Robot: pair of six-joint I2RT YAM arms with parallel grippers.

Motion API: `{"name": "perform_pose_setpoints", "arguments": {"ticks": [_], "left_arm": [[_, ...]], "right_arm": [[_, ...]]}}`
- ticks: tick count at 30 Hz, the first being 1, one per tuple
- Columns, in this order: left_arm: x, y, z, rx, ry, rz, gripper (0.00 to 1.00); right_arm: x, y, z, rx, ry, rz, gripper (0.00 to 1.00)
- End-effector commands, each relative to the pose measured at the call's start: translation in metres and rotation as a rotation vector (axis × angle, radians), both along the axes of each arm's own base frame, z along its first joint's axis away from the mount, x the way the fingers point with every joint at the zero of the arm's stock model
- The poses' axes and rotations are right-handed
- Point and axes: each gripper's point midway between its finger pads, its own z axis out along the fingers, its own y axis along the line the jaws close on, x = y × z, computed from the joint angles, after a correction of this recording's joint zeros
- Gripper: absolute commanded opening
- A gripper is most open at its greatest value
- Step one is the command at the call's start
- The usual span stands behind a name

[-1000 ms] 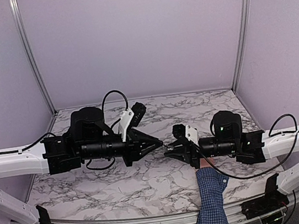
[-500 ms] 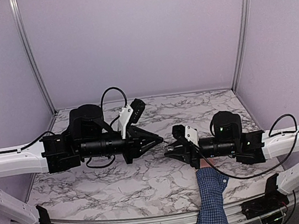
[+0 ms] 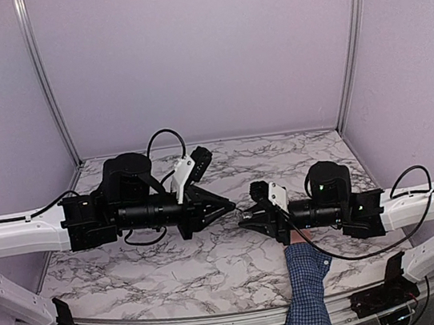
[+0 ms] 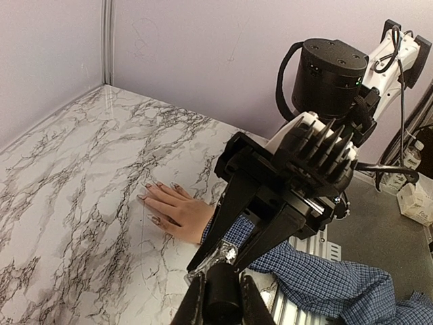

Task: Paint the nails
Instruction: Close the nail polish bottle cap on the nail polish bottle.

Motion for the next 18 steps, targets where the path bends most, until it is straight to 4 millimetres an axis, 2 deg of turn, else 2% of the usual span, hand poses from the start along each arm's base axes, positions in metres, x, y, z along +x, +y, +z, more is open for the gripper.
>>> {"name": "perform_pose_setpoints", "arguments": {"ticks": [1, 10, 13, 18], "left_arm": [[0.002, 0.002, -0.001, 0.027, -0.015, 0.013, 0.00], [0.007, 0.005, -0.002, 0.045, -0.028, 0.044, 0.00], [0.007, 0.007, 0.003, 0.035, -0.036, 0.046, 0.00], [0.001, 0.009, 0.022, -0.009, -0.052, 0.021, 0.00]], "right_arm": [[0.001, 0.004, 0.025, 0.043, -0.044, -0.002, 0.00], [0.001, 0.003, 0.025, 0.040, -0.043, -0.003, 0.00], [0.001, 0.004, 0.023, 0.036, -0.041, -0.003, 0.00], [0.005, 0.006, 0.013, 0.008, -0.021, -0.013, 0.00]]}}
